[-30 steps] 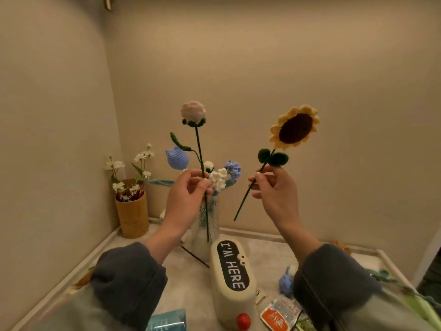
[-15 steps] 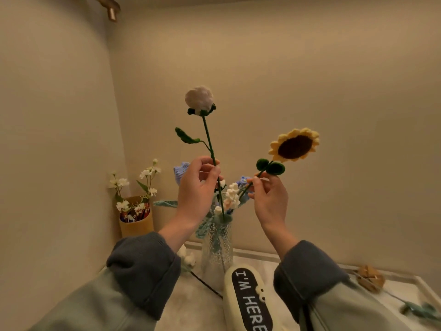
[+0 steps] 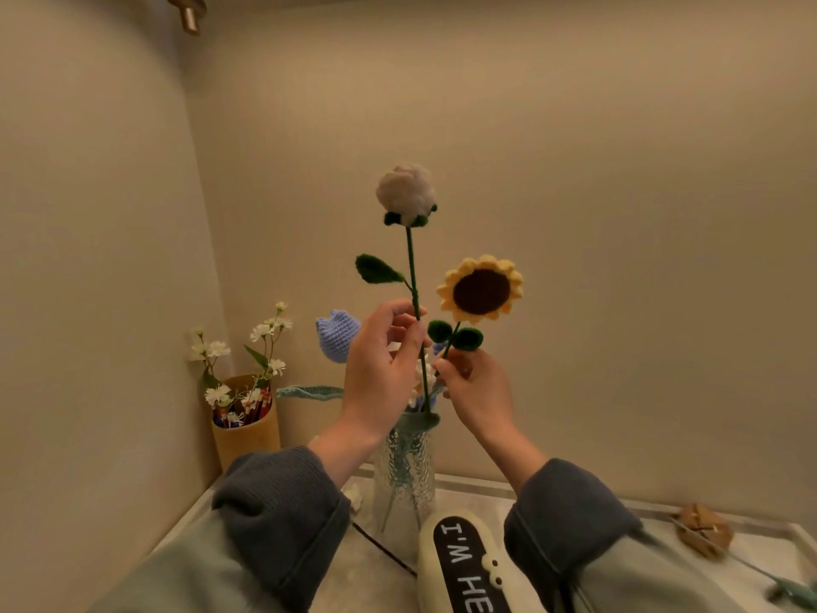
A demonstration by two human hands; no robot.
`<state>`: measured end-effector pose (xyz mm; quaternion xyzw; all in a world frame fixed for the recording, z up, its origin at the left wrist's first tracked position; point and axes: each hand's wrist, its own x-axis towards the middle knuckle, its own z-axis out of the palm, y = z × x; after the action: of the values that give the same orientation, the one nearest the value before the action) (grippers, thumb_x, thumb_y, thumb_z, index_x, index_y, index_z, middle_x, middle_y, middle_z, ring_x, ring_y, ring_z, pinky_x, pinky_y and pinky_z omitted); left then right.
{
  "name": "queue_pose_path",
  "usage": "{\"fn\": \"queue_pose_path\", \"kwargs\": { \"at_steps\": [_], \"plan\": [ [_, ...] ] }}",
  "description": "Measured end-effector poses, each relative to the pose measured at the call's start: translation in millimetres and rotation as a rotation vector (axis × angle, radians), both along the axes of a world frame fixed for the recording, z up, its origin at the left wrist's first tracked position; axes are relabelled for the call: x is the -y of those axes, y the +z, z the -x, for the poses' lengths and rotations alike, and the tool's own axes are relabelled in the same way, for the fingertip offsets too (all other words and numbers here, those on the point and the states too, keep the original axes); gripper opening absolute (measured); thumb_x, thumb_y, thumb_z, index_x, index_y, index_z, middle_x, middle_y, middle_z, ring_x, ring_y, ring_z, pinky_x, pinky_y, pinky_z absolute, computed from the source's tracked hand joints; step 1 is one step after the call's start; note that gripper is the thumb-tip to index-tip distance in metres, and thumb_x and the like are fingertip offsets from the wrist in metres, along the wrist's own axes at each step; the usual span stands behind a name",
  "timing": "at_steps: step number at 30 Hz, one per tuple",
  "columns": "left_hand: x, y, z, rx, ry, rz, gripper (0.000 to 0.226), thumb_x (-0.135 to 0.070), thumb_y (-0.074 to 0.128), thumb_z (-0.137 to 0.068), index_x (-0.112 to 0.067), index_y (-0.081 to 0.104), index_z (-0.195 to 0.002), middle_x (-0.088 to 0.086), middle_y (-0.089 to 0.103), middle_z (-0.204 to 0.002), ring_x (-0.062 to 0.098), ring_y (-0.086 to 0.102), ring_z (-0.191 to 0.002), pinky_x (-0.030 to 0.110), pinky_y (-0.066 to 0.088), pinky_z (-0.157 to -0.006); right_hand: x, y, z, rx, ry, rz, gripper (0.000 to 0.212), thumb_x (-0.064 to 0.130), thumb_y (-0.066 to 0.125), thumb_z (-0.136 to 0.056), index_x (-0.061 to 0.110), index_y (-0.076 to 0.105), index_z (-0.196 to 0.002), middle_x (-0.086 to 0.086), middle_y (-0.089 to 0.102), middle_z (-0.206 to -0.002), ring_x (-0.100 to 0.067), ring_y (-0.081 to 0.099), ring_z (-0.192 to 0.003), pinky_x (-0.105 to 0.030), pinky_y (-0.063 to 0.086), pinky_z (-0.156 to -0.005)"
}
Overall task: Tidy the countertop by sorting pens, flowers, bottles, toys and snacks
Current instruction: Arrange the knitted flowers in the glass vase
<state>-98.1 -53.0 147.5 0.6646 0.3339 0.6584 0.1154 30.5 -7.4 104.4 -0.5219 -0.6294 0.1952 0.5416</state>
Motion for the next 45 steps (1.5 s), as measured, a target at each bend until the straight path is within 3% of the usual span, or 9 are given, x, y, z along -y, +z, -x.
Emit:
{"fn": "queue_pose_path", "kwargs": {
  "at_steps": [5,9,12,18,24,30,39,42,45],
  "plan": [
    [-8,-20,6,-0.069,0.029,0.004,0.017,-0.029,0.058,-0.093,-0.044,0.053,-0.100,-0.009,0.063,-0.090,0.012,0.066,-0.085,0.043,0.058,-0.072,-2,-20,1,0.082,-0.013,0.199,0.015,0.031,0.063,-0.088,0.034,0.057,-0.076,0.008,0.068,-0.083,-0.016,0.069,-0.075,-0.047,0.059,-0.070],
    [-8,-25,6,-0.092,0.030,0.004,0.014,-0.023,0.061,-0.093,-0.030,0.057,-0.104,-0.007,0.064,-0.089,0.011,0.066,-0.085,0.038,0.058,-0.072,-1,-32,2,0.111,0.013,0.307,0.015,0.029,0.062,-0.091,0.031,0.060,-0.076,0.004,0.070,-0.081,-0.019,0.069,-0.074,-0.050,0.058,-0.072],
    [-4,-22,7,-0.037,-0.022,0.012,0.018,-0.028,0.060,-0.091,-0.043,0.055,-0.099,-0.006,0.066,-0.089,0.013,0.068,-0.084,0.042,0.059,-0.071,1,-34,4,0.103,0.021,0.338,0.021,0.029,0.058,-0.093,0.031,0.059,-0.072,0.001,0.069,-0.077,-0.022,0.068,-0.074,-0.051,0.058,-0.072],
    [3,-9,10,0.032,-0.068,-0.044,0.017,-0.018,0.059,-0.093,-0.033,0.057,-0.101,-0.004,0.065,-0.089,0.017,0.069,-0.085,0.044,0.059,-0.072,7,-37,1,0.003,0.077,0.394,0.016,0.032,0.052,-0.097,0.019,0.061,-0.095,-0.001,0.069,-0.088,-0.018,0.070,-0.072,-0.044,0.060,-0.064],
    [-1,-9,11,0.000,-0.024,-0.050,0.011,-0.023,0.060,-0.093,-0.028,0.061,-0.102,-0.003,0.066,-0.091,0.017,0.069,-0.086,0.044,0.059,-0.073,19,-39,0,-0.030,0.140,0.370,0.016,0.024,0.048,-0.098,0.021,0.063,-0.096,-0.002,0.068,-0.086,-0.019,0.069,-0.074,-0.038,0.058,-0.062],
    [-9,-31,14,-0.176,0.103,0.041,0.009,-0.027,0.064,-0.091,-0.021,0.066,-0.098,-0.008,0.068,-0.089,0.006,0.064,-0.085,0.035,0.055,-0.074,29,-43,1,-0.030,0.182,0.375,0.021,0.016,0.048,-0.095,0.020,0.063,-0.108,-0.002,0.068,-0.089,-0.016,0.067,-0.073,-0.036,0.057,-0.061],
    [-20,-44,18,-0.600,0.447,0.080,0.015,-0.038,0.065,-0.086,-0.026,0.070,-0.094,-0.010,0.064,-0.085,0.009,0.055,-0.083,0.030,0.047,-0.070,35,-46,-1,-0.048,0.123,0.381,0.026,0.016,0.052,-0.090,0.024,0.057,-0.115,-0.002,0.067,-0.090,-0.015,0.068,-0.074,-0.033,0.059,-0.058],
    [-16,-50,16,-0.627,0.459,0.076,0.010,-0.030,0.069,-0.083,-0.023,0.069,-0.091,-0.010,0.061,-0.088,0.013,0.053,-0.085,0.028,0.043,-0.070,36,-41,-2,-0.079,0.109,0.337,0.027,0.014,0.053,-0.089,0.025,0.056,-0.114,-0.003,0.064,-0.090,-0.017,0.067,-0.072,-0.030,0.057,-0.055],
    [-14,-55,17,-0.580,0.408,0.121,0.025,-0.029,0.070,-0.082,-0.027,0.065,-0.106,-0.012,0.054,-0.098,0.010,0.047,-0.095,0.027,0.041,-0.078,37,-36,-2,-0.122,0.111,0.283,0.019,0.013,0.054,-0.089,0.026,0.055,-0.103,-0.005,0.063,-0.087,-0.018,0.065,-0.068,-0.031,0.053,-0.052]
  ]
}}
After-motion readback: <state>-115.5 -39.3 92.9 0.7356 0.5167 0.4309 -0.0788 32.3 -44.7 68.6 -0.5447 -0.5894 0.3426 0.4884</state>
